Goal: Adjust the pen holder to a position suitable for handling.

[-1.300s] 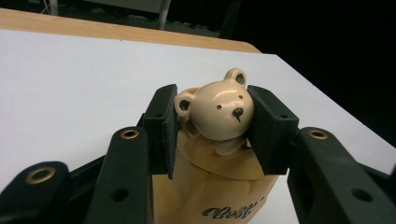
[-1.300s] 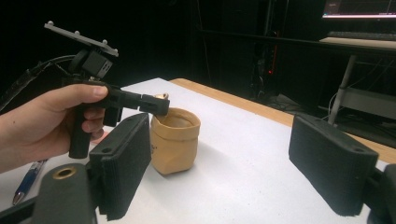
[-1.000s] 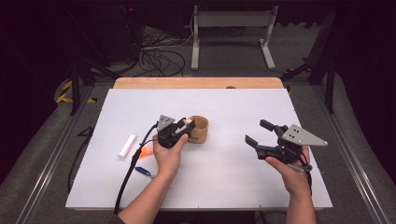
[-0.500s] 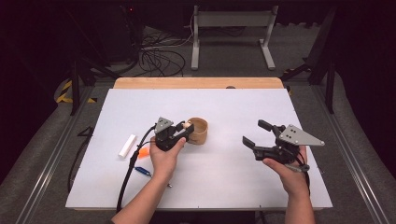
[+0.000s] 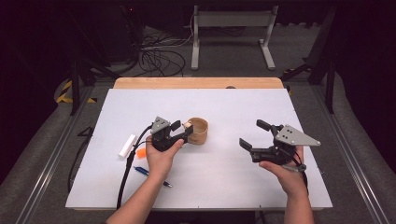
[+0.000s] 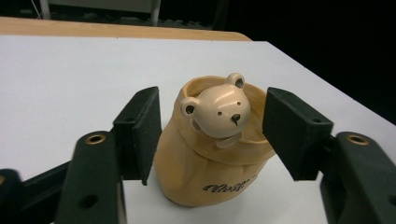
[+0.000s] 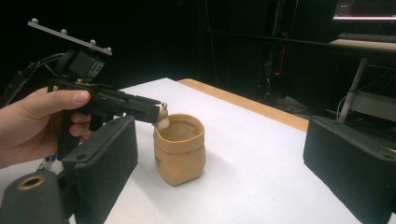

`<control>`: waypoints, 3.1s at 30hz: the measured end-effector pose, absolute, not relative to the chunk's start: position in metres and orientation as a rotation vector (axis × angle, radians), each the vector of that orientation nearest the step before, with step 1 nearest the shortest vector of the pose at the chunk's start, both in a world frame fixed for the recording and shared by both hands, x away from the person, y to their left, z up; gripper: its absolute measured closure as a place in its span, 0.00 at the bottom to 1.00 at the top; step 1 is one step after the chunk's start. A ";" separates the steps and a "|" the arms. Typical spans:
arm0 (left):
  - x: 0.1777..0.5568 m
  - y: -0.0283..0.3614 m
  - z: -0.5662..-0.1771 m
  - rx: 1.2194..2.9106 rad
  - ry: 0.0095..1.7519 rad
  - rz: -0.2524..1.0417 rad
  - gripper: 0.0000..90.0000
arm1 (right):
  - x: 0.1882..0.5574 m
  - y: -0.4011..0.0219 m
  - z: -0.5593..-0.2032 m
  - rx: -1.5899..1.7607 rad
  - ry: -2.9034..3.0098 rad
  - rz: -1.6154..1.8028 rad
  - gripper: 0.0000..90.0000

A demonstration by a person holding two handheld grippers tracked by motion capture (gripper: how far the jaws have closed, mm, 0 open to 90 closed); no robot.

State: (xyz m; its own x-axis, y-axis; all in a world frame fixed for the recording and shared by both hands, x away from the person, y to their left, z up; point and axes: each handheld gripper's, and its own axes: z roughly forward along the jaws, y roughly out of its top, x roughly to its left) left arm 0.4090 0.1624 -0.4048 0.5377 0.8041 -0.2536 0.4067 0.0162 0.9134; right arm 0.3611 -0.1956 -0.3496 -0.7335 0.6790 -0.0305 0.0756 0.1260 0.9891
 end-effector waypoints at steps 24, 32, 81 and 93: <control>0.386 0.204 -0.370 1.624 0.857 0.464 0.16 | 0.363 -0.185 -0.353 0.750 1.945 1.635 0.32; 0.377 0.222 -0.356 1.655 0.793 0.476 0.11 | 0.364 -0.179 -0.355 0.747 1.968 1.647 0.34; 0.348 0.288 -0.337 1.679 0.657 0.507 0.11 | 0.365 -0.156 -0.361 0.766 2.007 1.670 0.39; 0.348 0.291 -0.337 1.677 0.665 0.507 0.11 | 0.364 -0.146 -0.361 0.745 2.032 1.668 0.39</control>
